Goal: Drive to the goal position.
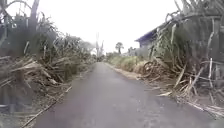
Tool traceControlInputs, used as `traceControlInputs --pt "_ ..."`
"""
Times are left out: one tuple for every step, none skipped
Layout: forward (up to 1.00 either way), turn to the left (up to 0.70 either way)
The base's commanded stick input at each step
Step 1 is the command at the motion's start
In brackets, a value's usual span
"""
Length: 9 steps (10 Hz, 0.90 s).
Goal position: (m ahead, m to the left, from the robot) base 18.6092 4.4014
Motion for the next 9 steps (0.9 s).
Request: traceControlInputs --pt "1.00 0.00" --pt "1.00 0.00" --pt "1.00 0.00" --pt "1.00 0.00" --pt "1.00 0.00" --pt "1.00 0.00" --pt "1.00 0.00" --pt "1.00 0.00" --pt "1.00 0.00"
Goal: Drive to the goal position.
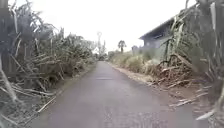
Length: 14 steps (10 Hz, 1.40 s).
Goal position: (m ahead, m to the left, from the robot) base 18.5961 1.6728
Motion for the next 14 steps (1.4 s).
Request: traceControlInputs --pt "1.00 0.00" --pt "1.00 0.00" --pt "1.00 0.00" --pt "1.00 0.00" --pt "1.00 0.00" --pt "1.00 0.16" --pt "1.00 0.18" --pt "1.00 0.20" --pt "1.00 0.17" --pt "1.00 0.10" --pt "1.00 0.04" --pt "1.00 0.00" --pt "1.00 0.00" --pt "1.00 0.00"
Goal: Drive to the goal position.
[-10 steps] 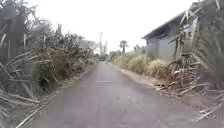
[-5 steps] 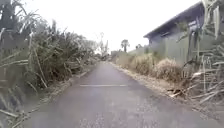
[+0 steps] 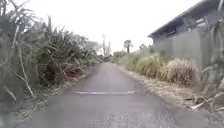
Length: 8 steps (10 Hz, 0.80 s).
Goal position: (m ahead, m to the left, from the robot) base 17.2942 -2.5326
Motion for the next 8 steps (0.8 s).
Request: traceControlInputs --pt "1.00 0.00" --pt "1.00 0.00" --pt "1.00 0.00" --pt "1.00 0.00" --pt "1.00 0.00" --pt "1.00 0.00" --pt "1.00 0.00" --pt "1.00 0.00"
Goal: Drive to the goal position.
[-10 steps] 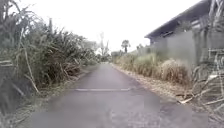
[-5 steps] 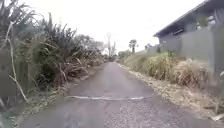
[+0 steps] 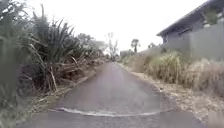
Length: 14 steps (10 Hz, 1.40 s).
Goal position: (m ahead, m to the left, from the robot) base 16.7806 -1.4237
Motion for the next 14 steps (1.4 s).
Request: traceControlInputs --pt "1.00 0.00" --pt "1.00 0.00" --pt "1.00 0.00" --pt "1.00 0.00" --pt "1.00 0.00" --pt "1.00 0.00" --pt "1.00 0.00" --pt "1.00 0.00" --pt "1.00 0.00" --pt "1.00 -0.02" --pt "1.00 -0.16" --pt "1.00 -0.30" --pt "1.00 0.00" --pt "1.00 0.00"
